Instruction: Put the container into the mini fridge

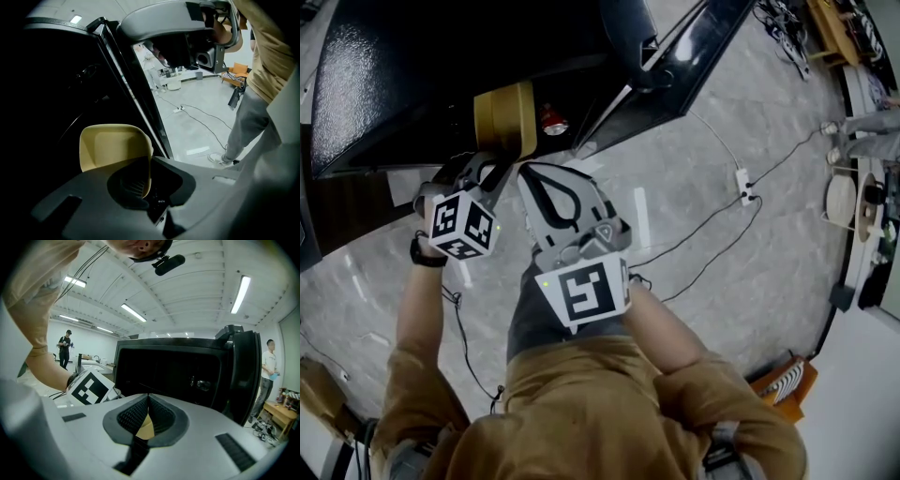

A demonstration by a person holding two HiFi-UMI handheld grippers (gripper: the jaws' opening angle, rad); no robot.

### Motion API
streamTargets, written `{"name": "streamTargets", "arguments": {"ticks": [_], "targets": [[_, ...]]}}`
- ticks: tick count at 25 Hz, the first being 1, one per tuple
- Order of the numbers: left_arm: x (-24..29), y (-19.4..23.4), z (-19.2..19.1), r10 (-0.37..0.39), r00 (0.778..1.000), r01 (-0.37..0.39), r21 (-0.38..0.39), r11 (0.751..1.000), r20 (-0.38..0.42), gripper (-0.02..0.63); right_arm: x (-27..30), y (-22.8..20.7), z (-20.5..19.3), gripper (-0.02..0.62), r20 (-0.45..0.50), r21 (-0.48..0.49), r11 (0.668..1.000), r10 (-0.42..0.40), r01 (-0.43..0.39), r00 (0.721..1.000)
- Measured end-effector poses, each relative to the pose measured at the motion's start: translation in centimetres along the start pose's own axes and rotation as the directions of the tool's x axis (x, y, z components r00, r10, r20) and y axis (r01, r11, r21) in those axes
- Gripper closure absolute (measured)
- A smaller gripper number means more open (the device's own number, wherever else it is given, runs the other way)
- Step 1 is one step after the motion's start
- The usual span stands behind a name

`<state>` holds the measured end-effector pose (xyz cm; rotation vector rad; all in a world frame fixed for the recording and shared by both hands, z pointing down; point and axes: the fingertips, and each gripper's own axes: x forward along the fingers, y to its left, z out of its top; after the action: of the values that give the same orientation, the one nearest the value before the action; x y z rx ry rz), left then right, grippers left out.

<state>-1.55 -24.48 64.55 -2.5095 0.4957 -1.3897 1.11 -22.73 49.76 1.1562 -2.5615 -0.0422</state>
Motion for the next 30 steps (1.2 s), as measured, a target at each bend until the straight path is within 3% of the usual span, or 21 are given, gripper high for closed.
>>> {"name": "streamTargets", "arguments": {"ticks": [12,30], "targets": [[2.5,5.3,-3.0,0.047,0.999,-0.047,0.007,0.999,-0.028,0.591,2.9,0.4,-1.2,0.594,-0.02,-0.017,1.0,-0.004,0.004,1.0],[5.7,7.5,-3.0,0.019,0.997,-0.02,-0.014,1.0,-0.069,0.591,4.4,-0.4,-1.5,0.594,-0.028,-0.01,0.998,-0.063,0.063,0.998]]}}
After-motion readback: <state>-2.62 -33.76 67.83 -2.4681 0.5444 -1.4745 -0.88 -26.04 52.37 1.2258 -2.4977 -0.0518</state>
